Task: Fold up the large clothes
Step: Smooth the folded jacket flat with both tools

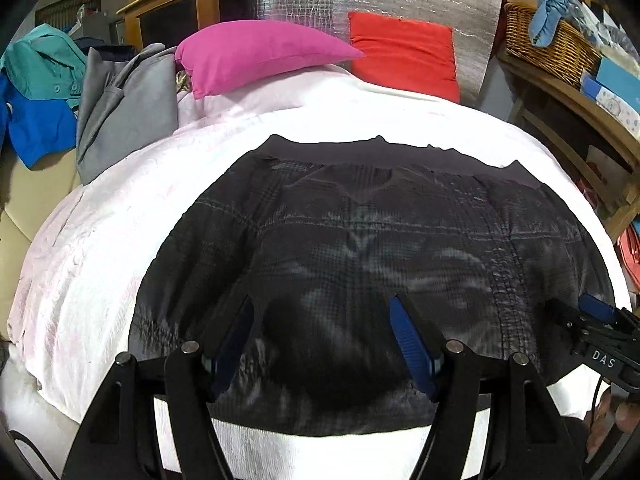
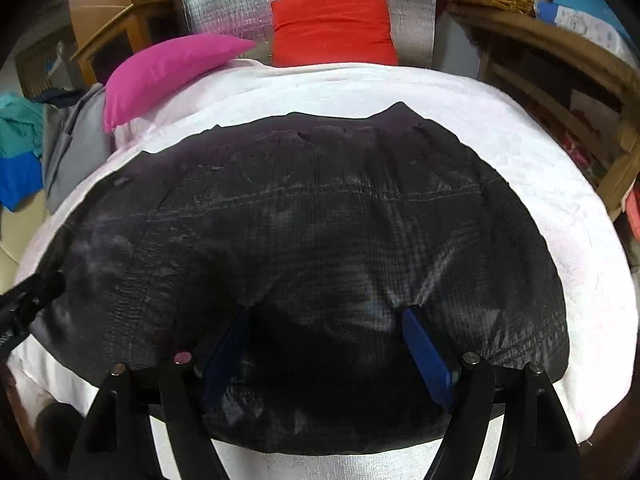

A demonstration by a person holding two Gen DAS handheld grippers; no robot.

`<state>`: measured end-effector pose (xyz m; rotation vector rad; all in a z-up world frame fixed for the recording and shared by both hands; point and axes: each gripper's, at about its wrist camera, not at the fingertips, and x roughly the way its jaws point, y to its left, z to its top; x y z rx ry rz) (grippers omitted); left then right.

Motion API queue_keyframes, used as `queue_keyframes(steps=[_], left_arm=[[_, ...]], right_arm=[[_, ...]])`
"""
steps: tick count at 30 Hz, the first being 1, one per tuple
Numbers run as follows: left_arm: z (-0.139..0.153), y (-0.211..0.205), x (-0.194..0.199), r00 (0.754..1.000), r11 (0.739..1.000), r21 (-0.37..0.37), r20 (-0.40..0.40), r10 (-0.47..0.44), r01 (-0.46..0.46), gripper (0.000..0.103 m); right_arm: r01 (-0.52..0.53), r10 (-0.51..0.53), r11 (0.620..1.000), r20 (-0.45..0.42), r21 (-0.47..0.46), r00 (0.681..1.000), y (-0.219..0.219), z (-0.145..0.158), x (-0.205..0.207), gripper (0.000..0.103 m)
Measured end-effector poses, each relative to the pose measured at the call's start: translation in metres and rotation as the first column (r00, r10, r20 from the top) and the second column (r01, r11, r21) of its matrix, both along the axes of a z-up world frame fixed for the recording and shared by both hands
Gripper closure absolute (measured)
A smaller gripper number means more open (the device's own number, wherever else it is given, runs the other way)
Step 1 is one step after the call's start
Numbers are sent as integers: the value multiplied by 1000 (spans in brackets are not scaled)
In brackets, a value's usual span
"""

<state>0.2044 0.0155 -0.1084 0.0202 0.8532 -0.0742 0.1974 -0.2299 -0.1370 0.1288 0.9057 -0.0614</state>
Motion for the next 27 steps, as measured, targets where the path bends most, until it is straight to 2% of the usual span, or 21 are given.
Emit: queue_keyframes(steps=[6, 10, 14, 18, 21, 27], left_arm=[[4, -4, -13, 1000, 1000, -2, 9, -12, 12, 31], [19, -9, -30, 999, 1000, 14, 48, -21, 20, 31], [42, -16, -48, 995, 1000, 19, 104, -11, 9, 26], [64, -25, -68, 988, 998, 60, 154, -18, 9, 16], [75, -25, -80, 983, 998, 69, 186, -10, -3, 16], [83, -24, -102, 981, 997, 70, 194, -6, -8, 13]], right_arm=[[-7, 6, 1000, 44, 25, 999, 6, 18, -18, 22], [-4, -1, 998, 92, 59, 996, 5, 40, -42, 22], [-3, -5, 998, 138, 58, 990, 14, 68, -68, 17], [-3, -5, 999, 180, 46, 984, 25, 84, -93, 12], [3, -13, 999, 211, 48, 977, 28, 92, -110, 12], [20, -36, 998, 248, 63, 968, 29, 102, -136, 11]])
